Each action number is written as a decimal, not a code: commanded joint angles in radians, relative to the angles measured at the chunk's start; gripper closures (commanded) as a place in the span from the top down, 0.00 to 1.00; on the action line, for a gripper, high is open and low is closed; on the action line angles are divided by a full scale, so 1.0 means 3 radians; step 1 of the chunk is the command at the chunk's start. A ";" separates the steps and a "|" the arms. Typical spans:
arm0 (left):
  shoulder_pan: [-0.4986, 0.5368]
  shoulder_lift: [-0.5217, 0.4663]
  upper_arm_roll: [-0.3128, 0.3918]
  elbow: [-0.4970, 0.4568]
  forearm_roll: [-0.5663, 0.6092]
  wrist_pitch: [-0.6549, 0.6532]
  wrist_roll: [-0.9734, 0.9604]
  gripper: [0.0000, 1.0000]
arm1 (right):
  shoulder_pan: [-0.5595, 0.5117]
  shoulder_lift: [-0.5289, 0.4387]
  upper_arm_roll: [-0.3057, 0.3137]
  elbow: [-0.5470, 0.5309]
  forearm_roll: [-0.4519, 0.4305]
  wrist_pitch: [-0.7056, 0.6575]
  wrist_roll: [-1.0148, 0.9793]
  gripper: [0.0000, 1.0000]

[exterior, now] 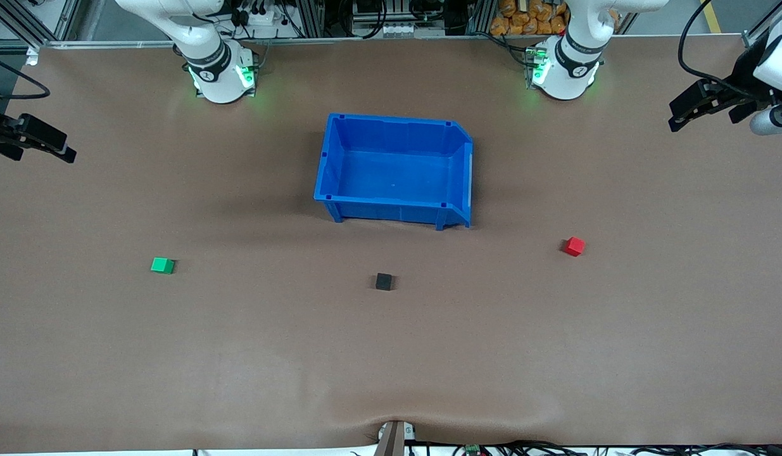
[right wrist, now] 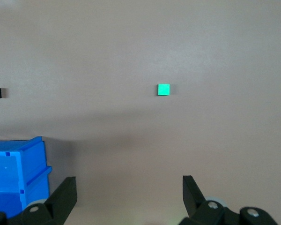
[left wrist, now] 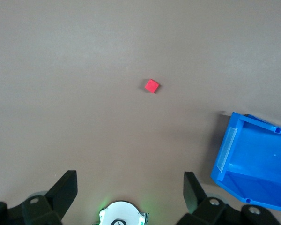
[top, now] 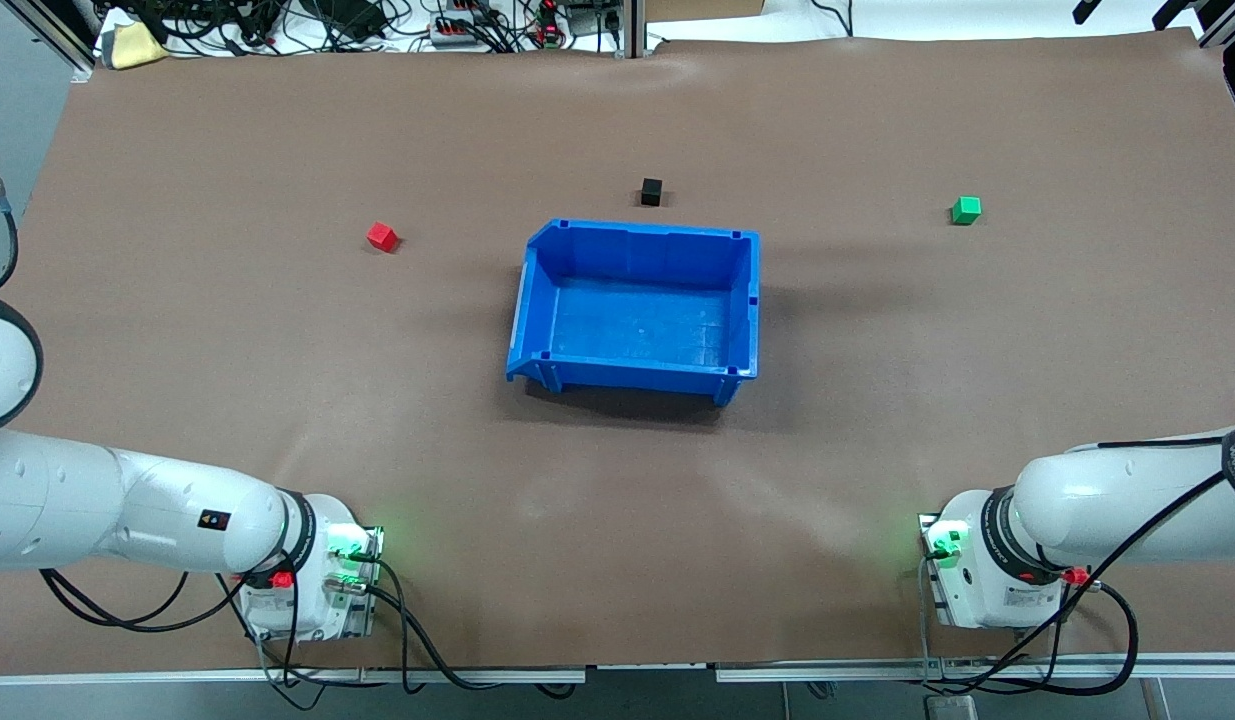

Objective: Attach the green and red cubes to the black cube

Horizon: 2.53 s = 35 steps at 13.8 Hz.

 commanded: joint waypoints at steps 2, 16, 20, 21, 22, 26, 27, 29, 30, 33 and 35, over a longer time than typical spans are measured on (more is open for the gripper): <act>-0.0014 0.0084 0.0003 0.0054 -0.0027 -0.0038 0.0014 1.00 | -0.0024 0.0011 0.0049 0.0037 -0.0039 0.0008 -0.0031 1.00; -0.0004 0.0140 -0.0012 -0.0079 -0.0011 0.0130 0.0009 1.00 | -0.0075 0.0505 0.0044 0.0067 -0.0095 -0.0002 -0.0047 1.00; 0.0001 0.0140 -0.0012 -0.0166 -0.0011 0.0182 -0.0002 1.00 | -0.0131 0.0731 0.0039 0.0078 -0.0100 0.0115 -0.0047 1.00; 0.0006 0.0140 -0.0012 -0.0217 -0.0011 0.0217 0.0003 1.00 | -0.0203 0.0803 0.0039 0.0047 -0.0095 0.0222 -0.0052 1.00; 0.0006 0.0135 -0.0012 -0.0309 -0.0011 0.0298 0.0003 1.00 | -0.0244 0.0844 0.0039 -0.0004 -0.0095 0.0329 -0.0118 1.00; 0.0006 0.0140 0.0003 -0.0926 -0.0001 0.0993 0.0004 1.00 | -0.0321 0.0849 0.0039 -0.0336 -0.0095 0.0810 -0.0348 1.00; 0.0016 0.0191 0.0003 -0.1075 0.0004 0.1192 -0.0002 1.00 | -0.0316 0.0849 0.0039 -0.0453 -0.0095 0.0943 -0.0348 1.00; 0.0098 0.0273 -0.0007 -0.1366 0.0004 0.1601 -0.0007 1.00 | -0.0321 0.0854 0.0039 -0.0714 -0.0095 0.1315 -0.0348 1.00; 0.0098 0.0283 -0.0007 -0.1550 0.0004 0.1851 -0.0012 1.00 | -0.0321 0.0860 0.0039 -0.0867 -0.0095 0.1535 -0.0353 1.00; 0.0093 0.0568 -0.0007 -0.1767 0.0004 0.2374 -0.0047 1.00 | -0.0316 0.0982 0.0039 -0.1108 -0.0105 0.1925 -0.0374 1.00; 0.0083 0.0814 -0.0007 -0.1767 0.0004 0.2574 -0.0068 1.00 | -0.0311 0.1155 0.0039 -0.1109 -0.0156 0.2093 -0.0430 1.00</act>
